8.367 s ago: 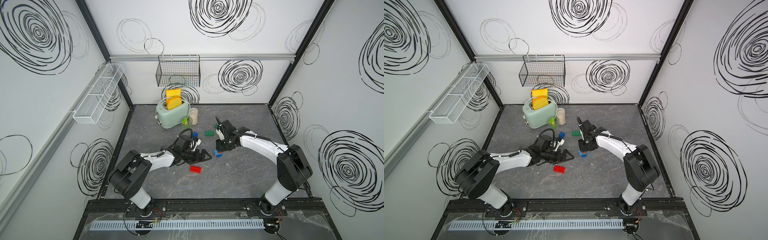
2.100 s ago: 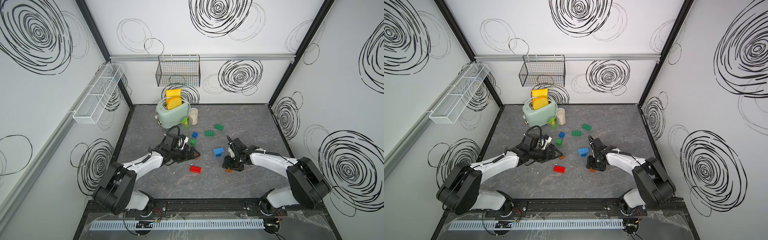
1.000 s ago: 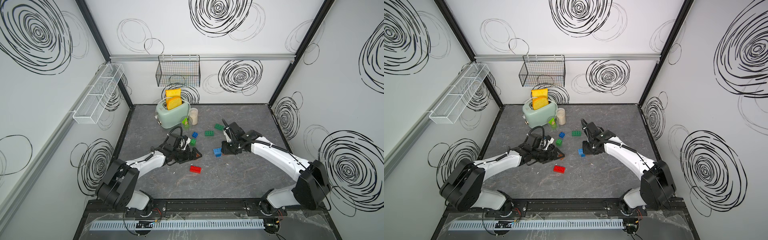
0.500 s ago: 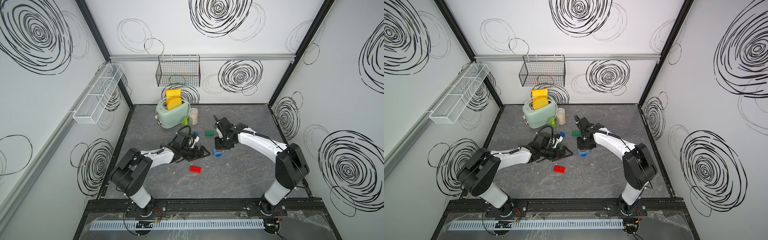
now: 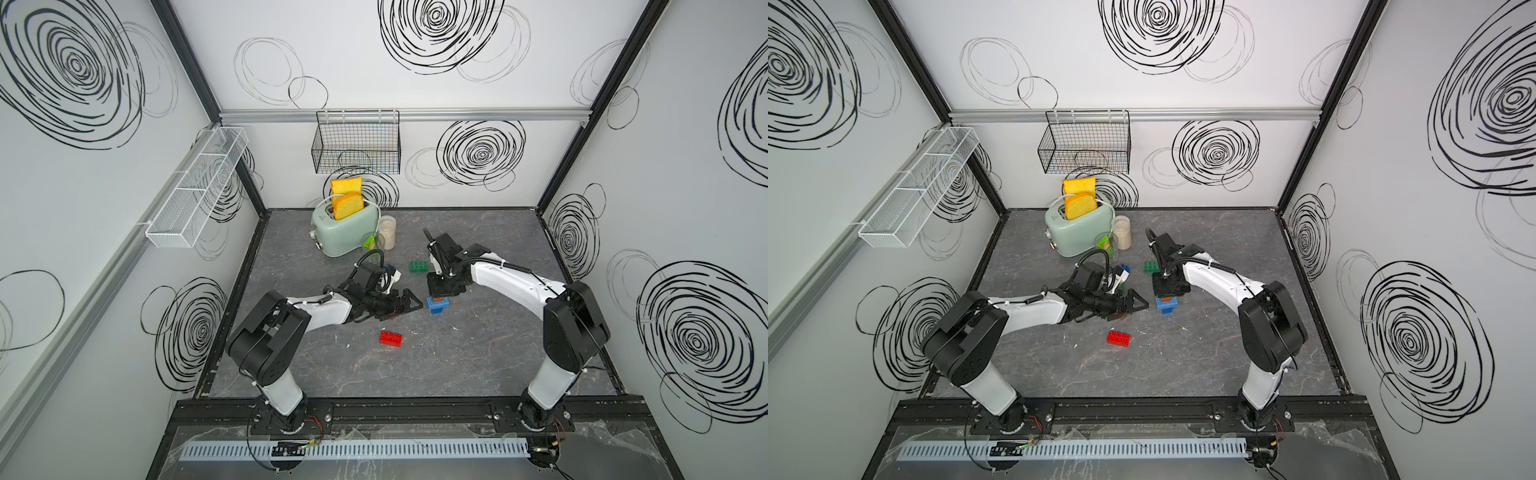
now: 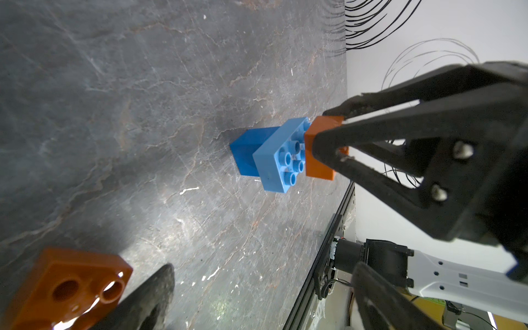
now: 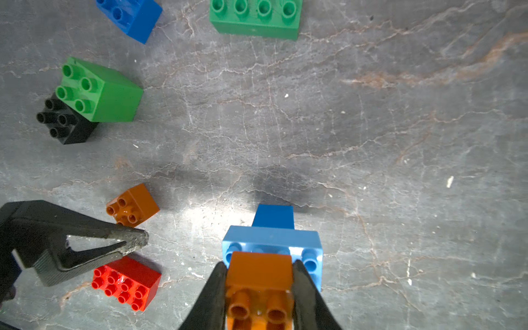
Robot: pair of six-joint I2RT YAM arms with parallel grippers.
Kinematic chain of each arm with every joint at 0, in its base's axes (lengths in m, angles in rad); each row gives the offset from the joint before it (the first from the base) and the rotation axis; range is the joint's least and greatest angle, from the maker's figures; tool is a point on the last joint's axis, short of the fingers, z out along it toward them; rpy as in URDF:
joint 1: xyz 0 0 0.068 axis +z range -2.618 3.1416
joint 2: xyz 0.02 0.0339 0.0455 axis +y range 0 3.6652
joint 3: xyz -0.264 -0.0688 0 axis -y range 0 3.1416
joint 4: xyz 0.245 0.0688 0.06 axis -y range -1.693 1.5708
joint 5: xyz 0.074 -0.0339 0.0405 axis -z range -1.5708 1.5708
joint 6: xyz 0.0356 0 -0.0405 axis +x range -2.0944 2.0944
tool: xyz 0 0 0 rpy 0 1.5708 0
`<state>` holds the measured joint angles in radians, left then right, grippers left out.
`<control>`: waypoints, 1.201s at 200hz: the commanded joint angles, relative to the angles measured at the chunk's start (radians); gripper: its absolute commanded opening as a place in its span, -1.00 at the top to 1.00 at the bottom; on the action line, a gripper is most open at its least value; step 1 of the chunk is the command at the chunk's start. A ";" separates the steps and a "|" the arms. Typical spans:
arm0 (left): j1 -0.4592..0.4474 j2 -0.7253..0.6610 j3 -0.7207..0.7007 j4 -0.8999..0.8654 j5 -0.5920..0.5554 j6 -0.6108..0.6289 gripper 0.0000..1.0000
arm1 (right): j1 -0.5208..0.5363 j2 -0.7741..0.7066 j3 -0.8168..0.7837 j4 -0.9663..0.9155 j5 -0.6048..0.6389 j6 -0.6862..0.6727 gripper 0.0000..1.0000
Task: Assemble the letter f with lego
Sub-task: Assemble the lego brick with the lego brick.
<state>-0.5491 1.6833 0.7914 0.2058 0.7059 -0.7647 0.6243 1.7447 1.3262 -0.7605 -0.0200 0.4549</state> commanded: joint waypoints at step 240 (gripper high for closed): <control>0.026 -0.023 -0.021 0.052 -0.004 -0.026 -0.97 | 0.005 0.041 -0.105 0.035 0.019 -0.076 0.33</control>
<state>-0.5385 1.6867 0.7895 0.2127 0.7052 -0.7826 0.6186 1.7458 1.2728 -0.7212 -0.0227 0.3996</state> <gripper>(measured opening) 0.987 0.340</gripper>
